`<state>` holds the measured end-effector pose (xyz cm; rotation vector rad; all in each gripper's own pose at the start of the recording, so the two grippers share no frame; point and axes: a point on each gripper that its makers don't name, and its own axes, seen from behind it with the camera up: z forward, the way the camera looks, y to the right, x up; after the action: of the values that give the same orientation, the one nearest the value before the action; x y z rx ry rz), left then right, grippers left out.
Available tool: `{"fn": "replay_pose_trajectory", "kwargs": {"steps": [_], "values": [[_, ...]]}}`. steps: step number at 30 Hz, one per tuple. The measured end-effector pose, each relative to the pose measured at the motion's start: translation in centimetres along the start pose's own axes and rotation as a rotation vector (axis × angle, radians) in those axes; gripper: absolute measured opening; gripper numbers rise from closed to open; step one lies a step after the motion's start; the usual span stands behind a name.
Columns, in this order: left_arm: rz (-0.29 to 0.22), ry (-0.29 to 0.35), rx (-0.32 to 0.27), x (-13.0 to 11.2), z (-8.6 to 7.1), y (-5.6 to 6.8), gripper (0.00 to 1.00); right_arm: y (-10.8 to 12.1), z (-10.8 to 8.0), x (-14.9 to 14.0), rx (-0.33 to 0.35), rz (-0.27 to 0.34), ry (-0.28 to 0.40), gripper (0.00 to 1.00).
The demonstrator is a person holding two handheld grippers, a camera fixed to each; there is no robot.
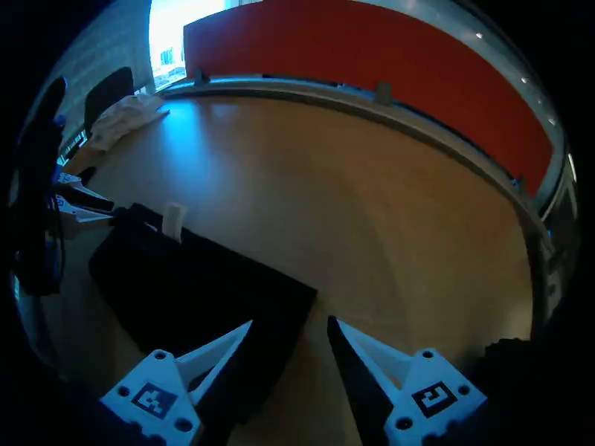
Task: Fold towel
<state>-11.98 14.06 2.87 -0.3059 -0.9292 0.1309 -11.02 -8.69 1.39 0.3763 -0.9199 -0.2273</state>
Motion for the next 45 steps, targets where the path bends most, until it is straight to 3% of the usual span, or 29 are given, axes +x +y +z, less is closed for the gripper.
{"fn": "replay_pose_trajectory", "kwargs": {"steps": [5, 10, 14, 16, 29, 45], "values": [[0.0, 0.003, 0.005, 0.4, 0.0, -0.3, 0.58, 0.5, 0.0, 0.6, -0.013, -0.001, 0.01, 0.71], [0.001, 0.013, 0.012, 0.8, -0.1, -0.6, 0.65, 1.0, 0.1, 1.3, -0.028, -0.007, 0.019, 0.84], [0.0, 0.027, 0.015, 1.2, -0.6, -0.8, 0.91, 1.4, -0.3, 1.9, -0.037, -0.005, 0.036, 0.96], [-0.005, 0.033, 0.019, 1.2, -0.8, -1.0, 0.96, 1.4, -0.5, 2.0, -0.038, -0.004, 0.04, 1.0], [-0.014, 0.04, 0.015, 1.0, -1.6, -1.1, 0.96, 0.6, -1.7, 1.1, -0.031, -0.019, 0.04, 1.0], [-0.039, 0.061, 0.039, -0.1, -3.6, -1.6, 0.96, 0.3, -4.4, 0.9, -0.033, 0.022, 0.079, 1.0]]}}
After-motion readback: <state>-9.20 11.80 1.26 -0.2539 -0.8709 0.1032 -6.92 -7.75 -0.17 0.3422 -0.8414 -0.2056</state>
